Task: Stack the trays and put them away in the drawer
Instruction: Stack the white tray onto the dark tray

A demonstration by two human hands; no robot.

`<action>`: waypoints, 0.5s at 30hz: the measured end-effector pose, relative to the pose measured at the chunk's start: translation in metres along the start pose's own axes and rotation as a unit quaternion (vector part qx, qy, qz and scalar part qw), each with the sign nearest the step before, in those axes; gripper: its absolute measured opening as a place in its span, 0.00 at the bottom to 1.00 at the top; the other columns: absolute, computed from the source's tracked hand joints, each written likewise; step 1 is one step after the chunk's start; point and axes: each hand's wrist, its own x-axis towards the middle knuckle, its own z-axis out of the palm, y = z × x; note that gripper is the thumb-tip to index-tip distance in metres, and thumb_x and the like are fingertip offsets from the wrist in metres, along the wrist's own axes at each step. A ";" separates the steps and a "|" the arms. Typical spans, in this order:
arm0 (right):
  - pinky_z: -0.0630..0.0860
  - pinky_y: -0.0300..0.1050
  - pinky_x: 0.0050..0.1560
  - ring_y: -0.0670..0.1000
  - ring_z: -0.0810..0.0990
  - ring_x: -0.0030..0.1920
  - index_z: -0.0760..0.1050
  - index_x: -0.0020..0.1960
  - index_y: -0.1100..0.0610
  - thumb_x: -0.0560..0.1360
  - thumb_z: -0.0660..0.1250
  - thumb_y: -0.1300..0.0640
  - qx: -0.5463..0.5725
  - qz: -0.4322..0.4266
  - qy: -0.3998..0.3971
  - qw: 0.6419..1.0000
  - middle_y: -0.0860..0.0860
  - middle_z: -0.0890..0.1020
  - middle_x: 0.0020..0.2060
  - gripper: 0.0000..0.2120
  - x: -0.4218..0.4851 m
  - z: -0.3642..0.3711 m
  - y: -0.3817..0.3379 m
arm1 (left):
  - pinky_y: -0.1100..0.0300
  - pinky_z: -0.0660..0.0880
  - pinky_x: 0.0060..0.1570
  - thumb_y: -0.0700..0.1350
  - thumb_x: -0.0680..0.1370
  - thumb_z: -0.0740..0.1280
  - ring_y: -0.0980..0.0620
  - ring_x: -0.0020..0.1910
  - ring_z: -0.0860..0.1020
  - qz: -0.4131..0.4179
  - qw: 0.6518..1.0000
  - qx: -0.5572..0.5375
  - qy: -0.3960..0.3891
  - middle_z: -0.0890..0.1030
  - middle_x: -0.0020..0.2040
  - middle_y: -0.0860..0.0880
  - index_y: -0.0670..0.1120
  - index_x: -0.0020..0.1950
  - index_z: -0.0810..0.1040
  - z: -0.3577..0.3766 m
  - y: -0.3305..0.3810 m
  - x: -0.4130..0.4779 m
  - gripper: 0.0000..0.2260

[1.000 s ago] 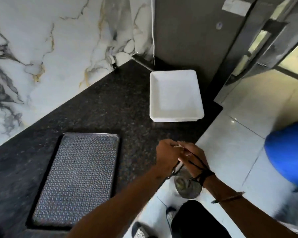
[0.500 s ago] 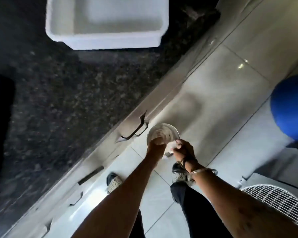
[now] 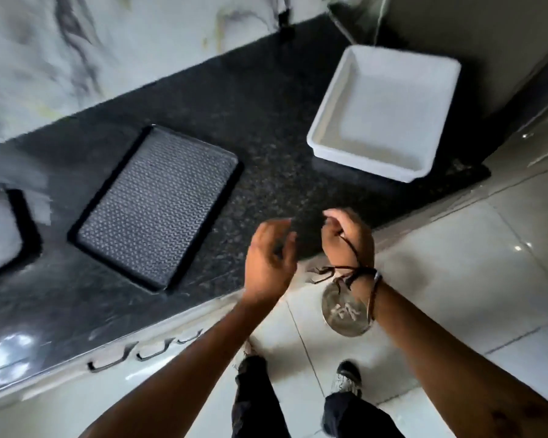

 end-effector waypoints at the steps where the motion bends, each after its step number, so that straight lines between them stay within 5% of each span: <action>1: 0.78 0.48 0.47 0.57 0.82 0.46 0.82 0.47 0.57 0.69 0.63 0.60 0.003 -0.044 -0.006 0.999 0.55 0.84 0.45 0.11 0.015 0.016 -0.033 | 0.64 0.71 0.58 0.42 0.76 0.67 0.54 0.54 0.76 -0.015 0.995 0.041 0.093 0.79 0.55 0.48 0.45 0.57 0.77 -0.038 -0.010 0.015 0.10; 4: 0.76 0.51 0.55 0.60 0.80 0.54 0.80 0.55 0.58 0.69 0.65 0.59 -0.083 -0.135 -0.066 0.985 0.57 0.83 0.53 0.15 0.058 0.073 -0.109 | 0.49 0.67 0.64 0.42 0.72 0.70 0.40 0.62 0.71 -0.237 0.922 0.148 0.267 0.74 0.63 0.38 0.38 0.63 0.73 -0.135 -0.059 0.045 0.21; 8: 0.60 0.54 0.74 0.59 0.61 0.74 0.57 0.76 0.58 0.74 0.66 0.50 -0.250 -0.067 -0.263 0.929 0.57 0.61 0.76 0.34 0.108 0.162 -0.153 | 0.45 0.69 0.64 0.49 0.72 0.71 0.39 0.67 0.68 -0.571 0.769 0.128 0.257 0.69 0.67 0.38 0.39 0.65 0.69 -0.219 -0.126 0.060 0.27; 10: 0.56 0.55 0.75 0.60 0.57 0.75 0.54 0.76 0.56 0.76 0.61 0.46 -0.263 0.031 -0.300 0.917 0.56 0.58 0.77 0.33 0.125 0.197 -0.160 | 0.47 0.69 0.64 0.49 0.72 0.72 0.38 0.67 0.68 -0.599 0.766 0.063 0.227 0.68 0.68 0.37 0.37 0.66 0.69 -0.238 -0.151 0.063 0.28; 15: 0.75 0.54 0.58 0.64 0.76 0.60 0.76 0.56 0.59 0.72 0.64 0.54 -0.333 0.045 -0.187 0.923 0.62 0.79 0.59 0.15 0.112 0.200 -0.165 | 0.47 0.70 0.64 0.40 0.74 0.65 0.34 0.64 0.73 -0.546 0.819 0.047 0.170 0.71 0.65 0.34 0.35 0.62 0.70 -0.263 -0.187 0.065 0.19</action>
